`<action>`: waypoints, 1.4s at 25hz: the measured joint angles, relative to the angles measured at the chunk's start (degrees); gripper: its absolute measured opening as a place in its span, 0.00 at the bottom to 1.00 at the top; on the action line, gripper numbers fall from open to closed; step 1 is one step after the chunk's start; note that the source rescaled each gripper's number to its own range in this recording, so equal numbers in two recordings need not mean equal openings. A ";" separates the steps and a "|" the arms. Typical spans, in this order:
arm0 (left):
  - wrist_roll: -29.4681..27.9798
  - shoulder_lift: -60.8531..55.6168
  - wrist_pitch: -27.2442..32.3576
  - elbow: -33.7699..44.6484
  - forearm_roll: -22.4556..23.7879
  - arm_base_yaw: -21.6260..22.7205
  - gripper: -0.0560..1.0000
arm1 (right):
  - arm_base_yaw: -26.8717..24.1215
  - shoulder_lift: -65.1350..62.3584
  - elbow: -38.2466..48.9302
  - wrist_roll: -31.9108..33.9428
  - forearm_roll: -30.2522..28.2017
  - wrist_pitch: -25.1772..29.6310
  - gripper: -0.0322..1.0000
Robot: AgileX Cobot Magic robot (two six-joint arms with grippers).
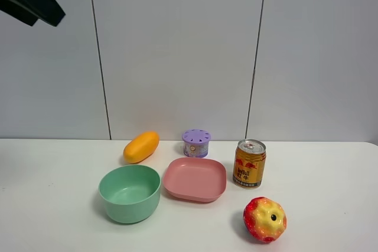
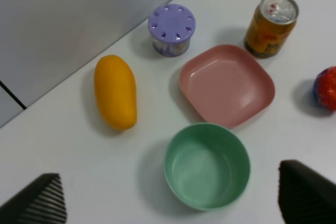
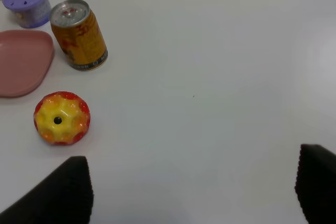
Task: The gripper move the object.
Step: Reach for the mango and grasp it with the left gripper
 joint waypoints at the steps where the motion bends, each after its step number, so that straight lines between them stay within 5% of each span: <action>1: -0.81 2.13 0.31 -2.41 0.86 -1.30 0.89 | 0.00 0.00 0.00 0.00 0.00 0.00 1.00; 5: -7.19 12.34 1.23 -12.43 3.93 -5.88 0.99 | 0.00 0.00 0.00 0.00 0.00 0.00 1.00; 10: -22.14 25.85 7.11 -26.69 13.81 -10.35 1.00 | 0.00 0.00 0.00 0.00 0.00 0.00 1.00; 17: -32.62 41.31 12.32 -41.82 22.29 -13.42 1.00 | 0.00 0.00 0.00 0.00 0.00 0.00 1.00; 35: -34.08 56.14 10.18 -46.92 23.99 -13.82 0.98 | 0.00 0.00 0.00 0.00 0.00 0.00 1.00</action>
